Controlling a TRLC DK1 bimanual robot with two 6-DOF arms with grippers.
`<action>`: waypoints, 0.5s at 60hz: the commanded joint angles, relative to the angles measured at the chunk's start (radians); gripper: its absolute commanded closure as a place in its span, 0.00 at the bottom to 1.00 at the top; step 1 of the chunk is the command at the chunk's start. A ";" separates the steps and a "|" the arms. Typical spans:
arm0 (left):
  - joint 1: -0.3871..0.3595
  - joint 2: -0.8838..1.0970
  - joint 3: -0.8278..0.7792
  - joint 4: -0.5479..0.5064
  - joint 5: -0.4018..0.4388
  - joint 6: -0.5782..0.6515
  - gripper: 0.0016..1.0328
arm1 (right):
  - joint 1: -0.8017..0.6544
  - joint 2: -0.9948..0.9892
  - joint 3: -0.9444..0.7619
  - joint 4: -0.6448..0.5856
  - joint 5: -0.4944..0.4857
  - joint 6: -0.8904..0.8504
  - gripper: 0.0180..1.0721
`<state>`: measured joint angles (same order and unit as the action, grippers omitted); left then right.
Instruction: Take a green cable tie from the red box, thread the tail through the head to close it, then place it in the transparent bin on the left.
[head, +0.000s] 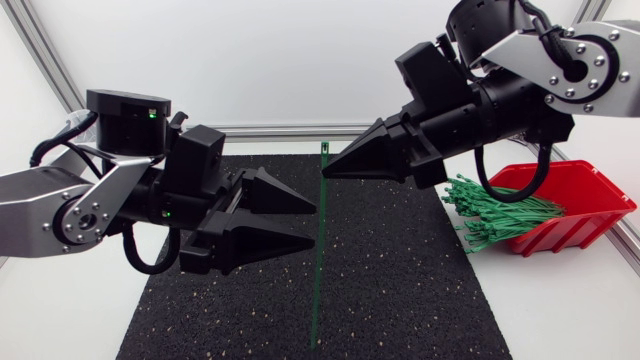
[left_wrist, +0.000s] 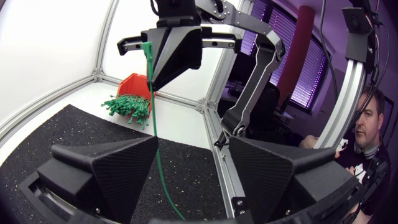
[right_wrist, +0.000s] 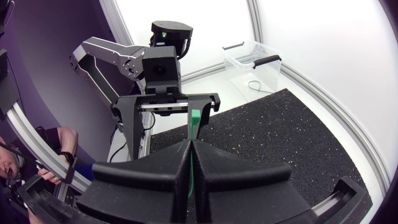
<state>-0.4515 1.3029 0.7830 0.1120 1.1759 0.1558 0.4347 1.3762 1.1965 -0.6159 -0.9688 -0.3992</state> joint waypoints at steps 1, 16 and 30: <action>-0.007 0.015 0.039 0.017 -0.010 -0.018 0.30 | -0.005 0.011 -0.020 0.015 -0.007 0.023 0.94; -0.010 0.029 0.055 0.064 -0.012 -0.055 0.41 | 0.009 0.017 -0.018 0.027 -0.008 0.034 0.94; -0.012 0.064 0.062 0.101 -0.033 -0.065 0.47 | 0.010 0.012 -0.032 0.039 -0.008 0.036 0.94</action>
<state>-0.4549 1.3399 0.8135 0.1951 1.1484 0.1104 0.4370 1.3766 1.1938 -0.5934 -0.9688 -0.3882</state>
